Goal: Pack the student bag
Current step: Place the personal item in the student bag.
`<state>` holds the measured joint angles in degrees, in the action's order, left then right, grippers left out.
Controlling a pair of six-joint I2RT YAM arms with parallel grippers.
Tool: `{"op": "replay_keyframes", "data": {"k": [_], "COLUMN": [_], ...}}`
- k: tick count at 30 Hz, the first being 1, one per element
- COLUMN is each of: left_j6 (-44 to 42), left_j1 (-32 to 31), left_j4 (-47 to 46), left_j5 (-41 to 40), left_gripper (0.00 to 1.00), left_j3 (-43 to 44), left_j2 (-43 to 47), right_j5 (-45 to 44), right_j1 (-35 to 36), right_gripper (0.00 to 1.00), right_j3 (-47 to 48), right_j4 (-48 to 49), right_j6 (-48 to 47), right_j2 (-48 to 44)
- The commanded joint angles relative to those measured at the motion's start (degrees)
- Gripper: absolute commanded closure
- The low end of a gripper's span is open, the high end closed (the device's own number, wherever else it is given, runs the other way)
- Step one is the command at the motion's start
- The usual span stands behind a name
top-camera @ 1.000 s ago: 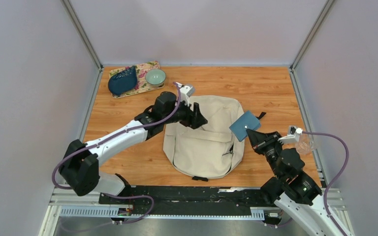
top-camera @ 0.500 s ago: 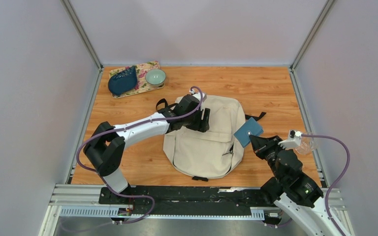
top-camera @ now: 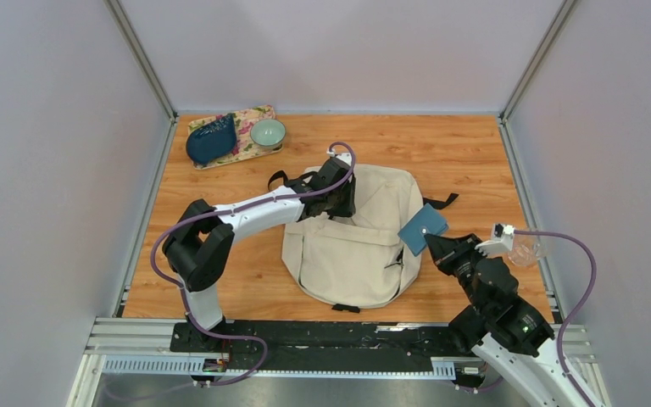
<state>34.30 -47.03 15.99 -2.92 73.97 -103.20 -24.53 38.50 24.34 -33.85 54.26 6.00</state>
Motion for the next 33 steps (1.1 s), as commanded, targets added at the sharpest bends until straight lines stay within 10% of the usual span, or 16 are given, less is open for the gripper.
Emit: {"op": "replay_keyframes", "data": {"k": [1, 4, 33], "left_j6": [0.85, 0.15, -0.64], "left_j1": [-0.61, -0.61, 2.99], "left_j4": [-0.87, -1.14, -8.34], "left_j5": [1.42, 1.42, 6.96], "left_gripper": [0.78, 1.00, 1.00], "left_j3": [0.30, 0.03, -6.91], "left_j2": [-1.13, -0.78, 16.10], "right_j5": [1.94, 3.34, 33.50], "right_j1": [0.17, 0.17, 1.13], "right_gripper": [1.00, 1.00, 1.00], "right_j3": [-0.87, -1.57, -15.02], "right_j4": [3.52, 3.96, 50.10], "right_j6": [1.20, 1.55, 21.15], "right_j2": [0.42, 0.42, 28.71]}}
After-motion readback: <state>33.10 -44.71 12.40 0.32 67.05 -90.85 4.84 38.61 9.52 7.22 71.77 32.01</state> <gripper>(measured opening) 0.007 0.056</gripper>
